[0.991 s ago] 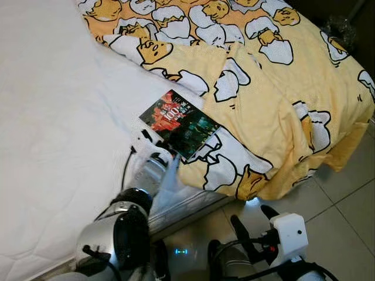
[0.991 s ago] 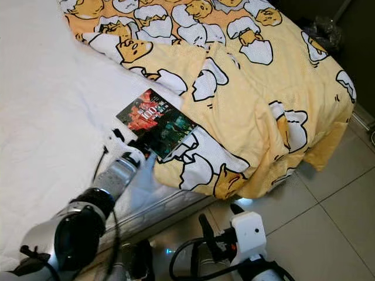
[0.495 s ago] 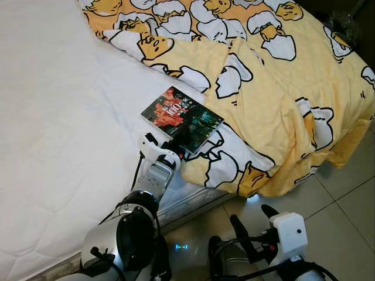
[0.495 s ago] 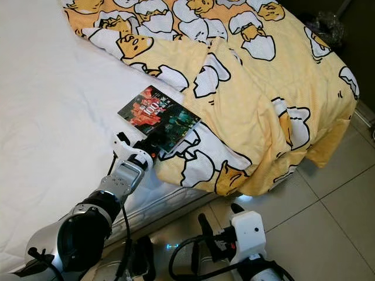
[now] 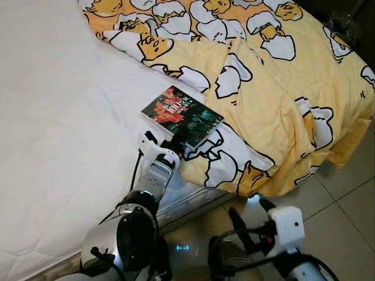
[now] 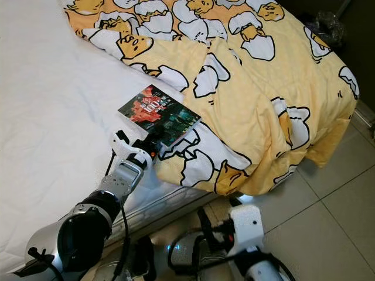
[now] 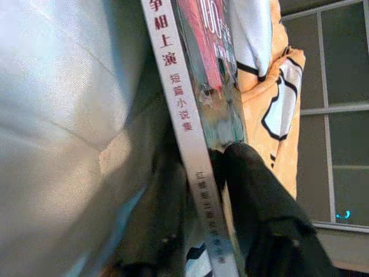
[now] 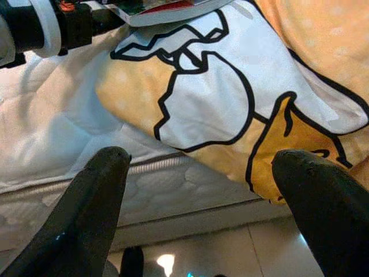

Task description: Clean up the room

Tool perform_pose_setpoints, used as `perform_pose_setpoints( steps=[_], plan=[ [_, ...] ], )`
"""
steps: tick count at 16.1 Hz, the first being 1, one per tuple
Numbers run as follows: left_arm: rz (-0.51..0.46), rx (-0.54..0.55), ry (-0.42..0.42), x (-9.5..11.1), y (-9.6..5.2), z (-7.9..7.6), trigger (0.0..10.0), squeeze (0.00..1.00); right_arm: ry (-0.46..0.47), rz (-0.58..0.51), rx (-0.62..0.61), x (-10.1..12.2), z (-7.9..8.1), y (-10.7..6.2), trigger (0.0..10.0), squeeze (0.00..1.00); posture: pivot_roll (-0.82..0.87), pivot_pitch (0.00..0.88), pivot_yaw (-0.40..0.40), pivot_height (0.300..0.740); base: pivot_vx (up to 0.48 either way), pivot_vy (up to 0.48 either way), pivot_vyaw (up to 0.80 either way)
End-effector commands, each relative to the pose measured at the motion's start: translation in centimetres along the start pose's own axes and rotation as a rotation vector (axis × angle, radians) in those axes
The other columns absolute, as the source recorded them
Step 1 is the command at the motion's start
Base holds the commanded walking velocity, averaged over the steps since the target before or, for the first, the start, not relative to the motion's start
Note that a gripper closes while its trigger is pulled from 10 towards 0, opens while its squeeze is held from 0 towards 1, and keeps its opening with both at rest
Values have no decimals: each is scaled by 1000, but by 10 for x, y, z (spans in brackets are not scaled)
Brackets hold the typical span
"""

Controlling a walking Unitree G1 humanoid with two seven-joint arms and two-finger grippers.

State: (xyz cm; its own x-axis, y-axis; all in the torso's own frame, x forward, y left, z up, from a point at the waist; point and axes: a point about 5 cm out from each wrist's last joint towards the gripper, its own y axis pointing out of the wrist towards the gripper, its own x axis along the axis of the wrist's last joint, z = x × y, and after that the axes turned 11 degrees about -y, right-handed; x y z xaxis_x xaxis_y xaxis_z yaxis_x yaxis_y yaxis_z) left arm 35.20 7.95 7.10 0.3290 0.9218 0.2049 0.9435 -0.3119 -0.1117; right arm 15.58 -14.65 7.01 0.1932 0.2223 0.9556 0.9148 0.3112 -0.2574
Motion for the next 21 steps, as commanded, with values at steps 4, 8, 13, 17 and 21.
perform_pose_setpoints(
  steps=[4, 8, 13, 17, 21],
  plan=[
    [44, -22, 76, -2, -1, 1, 0, 0, 66, 16, -29, -4, -13, 24, 10000, 0, -222, 131, 29, 724, 0, 0, 0],
    [-7, -112, 299, 41, -7, -8, 0, 0, 75, -57, -70, 8, -29, 66, 10000, 0, -136, 0, 57, 724, 0, 0, 0],
    [-227, -20, 1000, 103, -67, -10, 0, 0, 67, -128, -177, 28, -62, 94, 10000, 0, -30, 0, 44, 724, 0, 0, 0],
    [-224, 278, 1207, 94, -118, 24, 0, 0, 48, -118, -175, 26, -67, 102, 10000, 0, -1, 0, 15, 732, 0, 0, 505],
    [-248, 298, 1367, 77, -112, 13, 10000, 0, -196, -109, -287, 36, -77, 116, 10000, 0, -10, 0, 1, 740, 0, 0, 448]
  ],
)
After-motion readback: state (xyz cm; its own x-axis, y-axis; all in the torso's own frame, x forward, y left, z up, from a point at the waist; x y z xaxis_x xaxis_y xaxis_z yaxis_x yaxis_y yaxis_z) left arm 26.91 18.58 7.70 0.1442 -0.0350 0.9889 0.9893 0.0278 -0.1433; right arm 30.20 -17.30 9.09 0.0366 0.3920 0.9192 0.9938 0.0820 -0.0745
